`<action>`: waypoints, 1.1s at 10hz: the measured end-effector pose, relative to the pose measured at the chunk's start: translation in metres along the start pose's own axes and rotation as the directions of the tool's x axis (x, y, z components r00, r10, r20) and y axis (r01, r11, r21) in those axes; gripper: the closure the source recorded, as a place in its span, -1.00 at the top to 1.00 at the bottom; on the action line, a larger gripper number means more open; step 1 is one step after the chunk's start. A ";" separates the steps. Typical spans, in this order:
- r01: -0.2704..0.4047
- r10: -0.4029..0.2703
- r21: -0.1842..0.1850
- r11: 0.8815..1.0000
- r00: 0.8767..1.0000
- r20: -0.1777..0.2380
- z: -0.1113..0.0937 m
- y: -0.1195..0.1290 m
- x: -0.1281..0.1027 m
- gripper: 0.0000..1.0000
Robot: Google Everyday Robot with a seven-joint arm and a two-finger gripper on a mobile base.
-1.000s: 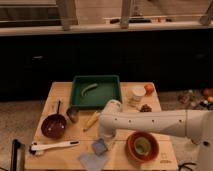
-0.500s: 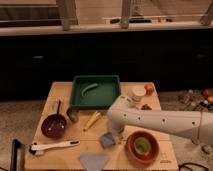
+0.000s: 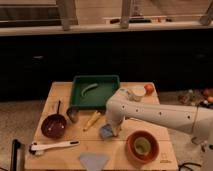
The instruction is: Wipe table surface with sponge
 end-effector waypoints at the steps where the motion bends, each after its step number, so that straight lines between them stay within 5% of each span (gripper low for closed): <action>1: 0.036 -0.036 0.008 0.999 0.999 0.011 0.001 -0.010 -0.013 -1.00; 6: 0.192 -0.193 0.013 0.981 0.978 0.083 0.014 -0.016 -0.064 -1.00; 11: 0.174 -0.176 0.029 0.984 0.967 0.186 0.029 0.026 -0.066 -1.00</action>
